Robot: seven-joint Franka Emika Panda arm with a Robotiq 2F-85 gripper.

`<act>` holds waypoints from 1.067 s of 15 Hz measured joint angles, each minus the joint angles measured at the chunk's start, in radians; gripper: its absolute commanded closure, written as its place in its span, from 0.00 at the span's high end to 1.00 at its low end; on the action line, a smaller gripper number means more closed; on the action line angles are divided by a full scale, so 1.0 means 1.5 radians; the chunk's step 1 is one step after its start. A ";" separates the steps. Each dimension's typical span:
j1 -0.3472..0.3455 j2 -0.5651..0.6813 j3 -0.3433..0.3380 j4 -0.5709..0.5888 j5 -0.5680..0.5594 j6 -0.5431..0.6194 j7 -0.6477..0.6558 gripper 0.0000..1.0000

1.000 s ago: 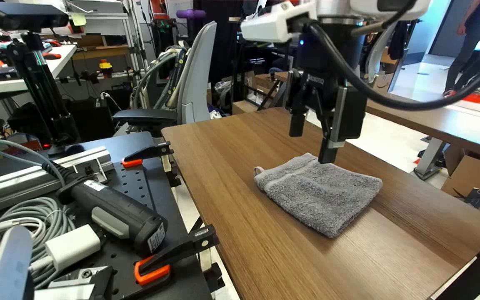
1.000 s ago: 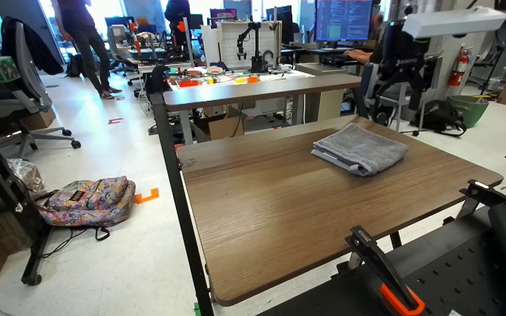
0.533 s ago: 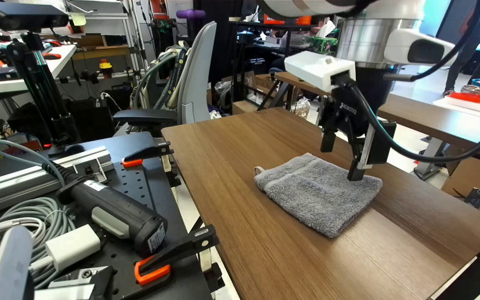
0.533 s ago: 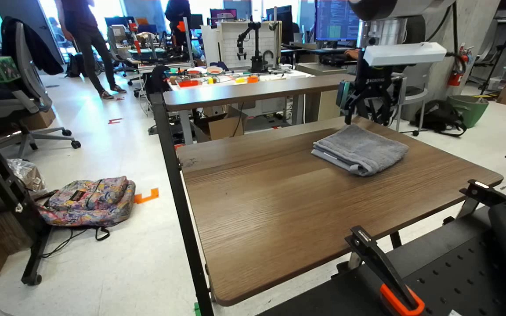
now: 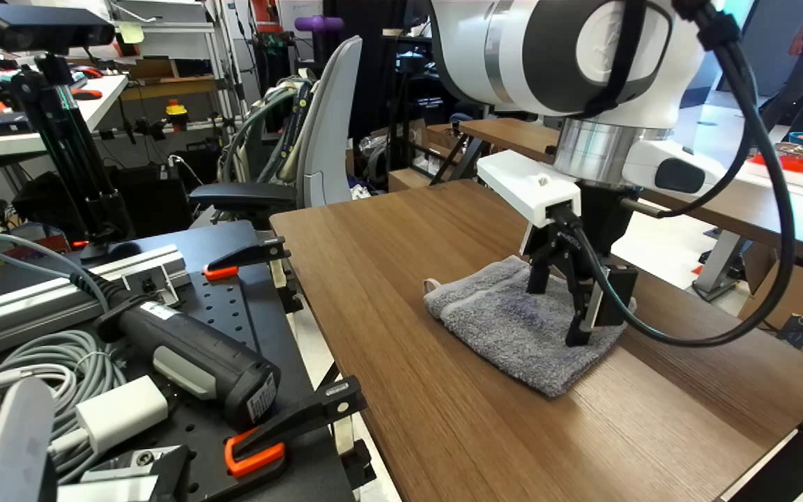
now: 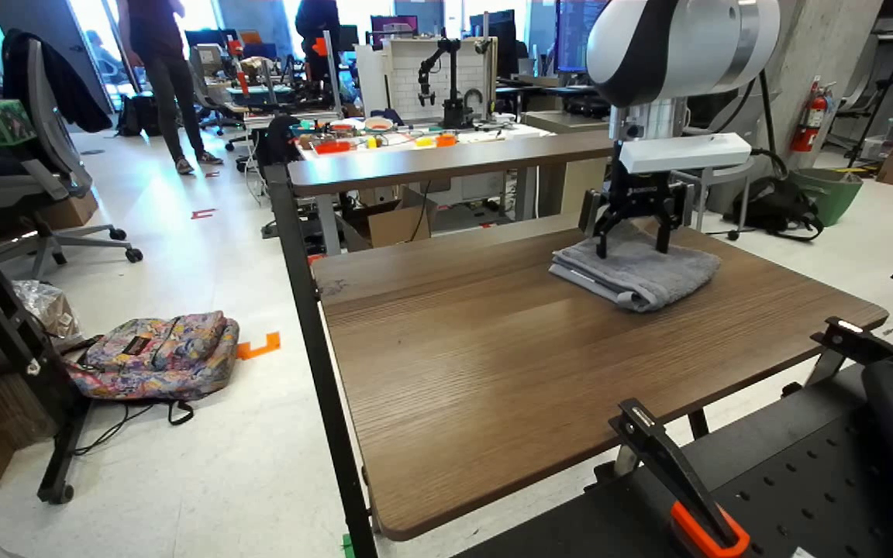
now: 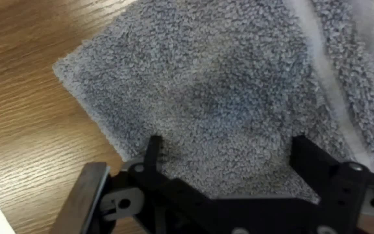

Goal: Move the towel forward

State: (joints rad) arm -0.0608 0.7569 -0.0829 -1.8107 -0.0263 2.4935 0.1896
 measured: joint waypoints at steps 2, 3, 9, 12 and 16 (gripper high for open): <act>0.004 0.004 0.000 -0.001 0.000 0.000 0.000 1.00; 0.007 0.004 0.000 -0.002 0.000 0.000 -0.001 1.00; 0.027 -0.024 0.005 -0.057 -0.001 0.000 -0.008 1.00; 0.037 -0.053 0.013 -0.110 -0.001 0.000 -0.015 1.00; 0.050 -0.098 0.026 -0.196 -0.003 0.001 -0.034 1.00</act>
State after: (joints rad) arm 0.0142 0.6100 -0.0442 -2.1050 -0.0302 2.4949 0.1389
